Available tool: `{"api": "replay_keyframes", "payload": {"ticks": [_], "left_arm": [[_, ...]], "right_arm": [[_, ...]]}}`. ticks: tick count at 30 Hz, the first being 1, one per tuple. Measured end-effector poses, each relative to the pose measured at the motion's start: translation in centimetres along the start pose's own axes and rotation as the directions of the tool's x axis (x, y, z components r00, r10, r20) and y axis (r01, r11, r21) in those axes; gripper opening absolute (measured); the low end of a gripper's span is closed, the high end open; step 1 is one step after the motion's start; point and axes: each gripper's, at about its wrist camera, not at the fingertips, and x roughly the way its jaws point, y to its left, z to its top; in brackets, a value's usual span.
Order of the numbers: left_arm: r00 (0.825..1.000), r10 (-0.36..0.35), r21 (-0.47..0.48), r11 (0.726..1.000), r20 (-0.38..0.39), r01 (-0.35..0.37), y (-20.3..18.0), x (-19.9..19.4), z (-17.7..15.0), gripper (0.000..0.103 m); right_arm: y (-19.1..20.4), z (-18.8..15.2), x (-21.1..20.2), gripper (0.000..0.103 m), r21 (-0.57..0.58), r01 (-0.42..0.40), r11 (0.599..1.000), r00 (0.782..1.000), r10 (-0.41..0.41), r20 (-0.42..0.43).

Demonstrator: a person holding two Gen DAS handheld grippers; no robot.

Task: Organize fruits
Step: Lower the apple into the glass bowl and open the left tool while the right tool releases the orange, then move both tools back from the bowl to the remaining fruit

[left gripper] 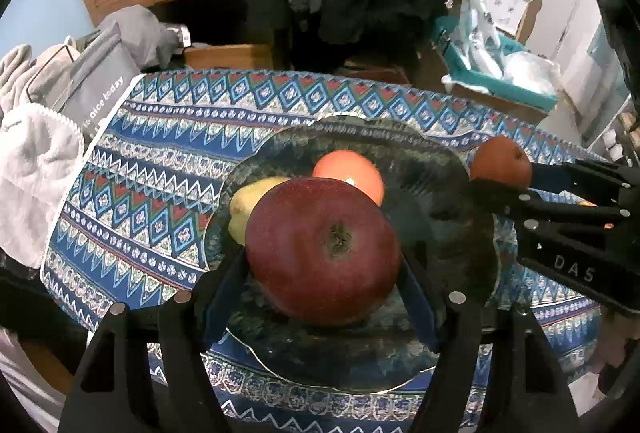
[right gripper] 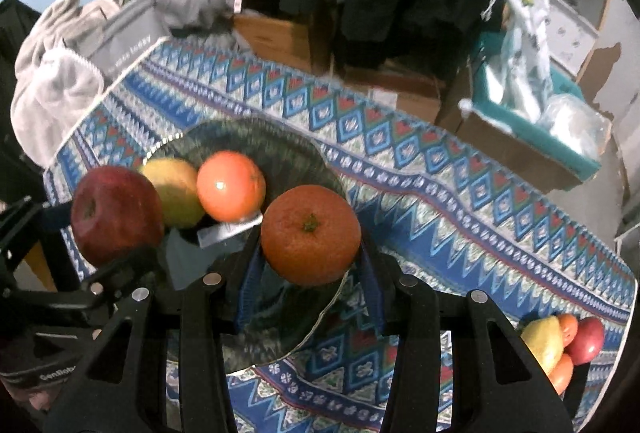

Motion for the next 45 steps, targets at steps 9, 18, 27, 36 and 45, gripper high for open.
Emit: {"api": "replay_keyframes", "payload": {"ticks": [9, 18, 27, 36, 45], "left_arm": [[0.996, 0.013, -0.010, 1.000, -0.088, -0.014, 0.1, 2.6, -1.1, 0.075], [0.986, -0.006, -0.032, 1.000, -0.168, 0.001, 0.0, 4.1, -1.7, 0.075], [0.988, 0.001, -0.024, 1.000, -0.153, -0.005, -0.1, 4.0, -1.4, 0.082], [0.994, 0.037, 0.020, 0.999, -0.104, -0.035, -0.6, 2.7, -1.1, 0.084], [0.998, 0.056, 0.051, 0.997, -0.019, -0.055, -1.6, -0.1, -0.3, 0.084]], "right_arm": [[1.3, -1.0, 3.0, 0.044, -0.052, -0.010, 0.999, 0.997, 0.005, -0.079], [1.3, -1.4, 3.9, 0.044, -0.060, -0.009, 0.998, 0.995, 0.003, -0.103], [1.2, -1.3, 4.1, 0.047, -0.049, -0.009, 0.999, 0.995, 0.004, -0.103], [0.7, -1.0, 2.9, 0.051, -0.031, -0.004, 1.000, 0.998, 0.002, -0.069], [-0.2, -0.5, -0.7, 0.051, 0.000, 0.048, 0.999, 0.999, -0.048, 0.016]]}}
